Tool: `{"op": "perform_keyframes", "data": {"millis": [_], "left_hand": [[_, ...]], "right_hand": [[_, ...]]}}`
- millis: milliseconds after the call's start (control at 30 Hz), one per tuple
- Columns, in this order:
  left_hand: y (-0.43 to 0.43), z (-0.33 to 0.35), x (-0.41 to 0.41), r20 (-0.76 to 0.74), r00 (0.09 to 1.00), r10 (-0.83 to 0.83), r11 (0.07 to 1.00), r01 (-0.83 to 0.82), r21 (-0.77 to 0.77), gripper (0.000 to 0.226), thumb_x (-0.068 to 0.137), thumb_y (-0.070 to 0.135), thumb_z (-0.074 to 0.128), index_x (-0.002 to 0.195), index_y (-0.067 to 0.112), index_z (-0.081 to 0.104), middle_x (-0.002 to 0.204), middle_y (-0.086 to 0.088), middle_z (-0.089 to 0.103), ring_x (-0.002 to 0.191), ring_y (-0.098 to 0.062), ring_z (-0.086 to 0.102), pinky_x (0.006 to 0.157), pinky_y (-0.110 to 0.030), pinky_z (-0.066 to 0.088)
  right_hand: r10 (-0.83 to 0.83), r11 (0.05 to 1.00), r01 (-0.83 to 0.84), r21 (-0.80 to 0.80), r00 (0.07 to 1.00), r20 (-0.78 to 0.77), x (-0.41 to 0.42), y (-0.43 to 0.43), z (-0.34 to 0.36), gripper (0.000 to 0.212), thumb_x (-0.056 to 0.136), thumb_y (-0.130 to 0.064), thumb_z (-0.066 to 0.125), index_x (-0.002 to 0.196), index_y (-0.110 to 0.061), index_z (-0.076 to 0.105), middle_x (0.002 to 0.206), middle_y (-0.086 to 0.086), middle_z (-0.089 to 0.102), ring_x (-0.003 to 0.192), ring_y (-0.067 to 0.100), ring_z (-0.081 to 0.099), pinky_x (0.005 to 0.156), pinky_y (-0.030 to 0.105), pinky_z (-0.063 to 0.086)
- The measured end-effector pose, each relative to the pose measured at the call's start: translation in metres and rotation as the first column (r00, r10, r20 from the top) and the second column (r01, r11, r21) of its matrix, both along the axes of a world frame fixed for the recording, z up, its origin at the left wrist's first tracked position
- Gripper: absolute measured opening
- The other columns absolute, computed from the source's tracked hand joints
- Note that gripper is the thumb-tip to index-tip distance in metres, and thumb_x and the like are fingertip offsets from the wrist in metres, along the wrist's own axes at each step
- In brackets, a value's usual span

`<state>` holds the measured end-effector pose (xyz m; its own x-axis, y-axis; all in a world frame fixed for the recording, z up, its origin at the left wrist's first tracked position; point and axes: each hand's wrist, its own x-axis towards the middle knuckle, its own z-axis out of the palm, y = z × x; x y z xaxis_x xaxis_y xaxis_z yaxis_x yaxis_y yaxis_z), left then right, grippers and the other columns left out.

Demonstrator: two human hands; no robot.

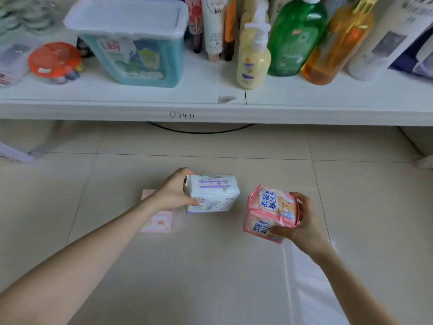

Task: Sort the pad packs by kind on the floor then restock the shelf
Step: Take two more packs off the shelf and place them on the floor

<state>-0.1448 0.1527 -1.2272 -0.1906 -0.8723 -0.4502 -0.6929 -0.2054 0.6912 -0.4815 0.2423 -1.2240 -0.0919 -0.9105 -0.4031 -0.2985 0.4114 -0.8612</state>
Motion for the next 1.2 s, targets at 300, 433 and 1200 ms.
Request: {"op": "perform_keyframes", "data": {"millis": [300, 433, 1200], "left_hand": [[-0.001, -0.062, 0.018, 0.042, 0.995, -0.093, 0.993, 0.096, -0.063, 0.056, 0.065, 0.013, 0.087, 0.103, 0.026, 0.048, 0.107, 0.007, 0.046, 0.081, -0.009, 0.054, 0.058, -0.017, 0.045], [-0.003, -0.072, 0.025, 0.121, 0.977, -0.178, 0.973, 0.193, -0.126, 0.056, 0.065, 0.012, 0.085, 0.108, 0.02, 0.05, 0.108, 0.006, 0.048, 0.095, -0.013, 0.052, 0.072, -0.026, 0.049], [0.006, -0.07, 0.034, 0.337, 0.898, -0.283, 0.929, 0.344, -0.135, 0.065, 0.065, 0.027, 0.085, 0.117, 0.021, 0.048, 0.112, 0.008, 0.052, 0.096, -0.015, 0.055, 0.081, -0.038, 0.048]], "right_hand": [[0.097, 0.991, -0.096, -0.093, 0.995, -0.001, 0.01, -0.011, -0.078, 0.093, 0.051, 0.016, 0.086, 0.124, -0.019, 0.039, 0.104, -0.01, 0.063, 0.09, 0.002, 0.067, 0.061, 0.019, 0.055], [0.128, 0.986, -0.128, -0.111, 0.992, -0.008, 0.018, -0.015, -0.098, 0.094, 0.05, 0.015, 0.087, 0.124, -0.017, 0.039, 0.104, -0.013, 0.063, 0.091, 0.003, 0.067, 0.062, 0.021, 0.056], [0.235, 0.959, -0.257, -0.121, 0.957, -0.17, 0.039, -0.031, -0.112, 0.105, 0.054, -0.012, 0.093, 0.141, -0.026, 0.035, 0.115, -0.016, 0.058, 0.098, -0.001, 0.06, 0.081, 0.022, 0.052]]}}
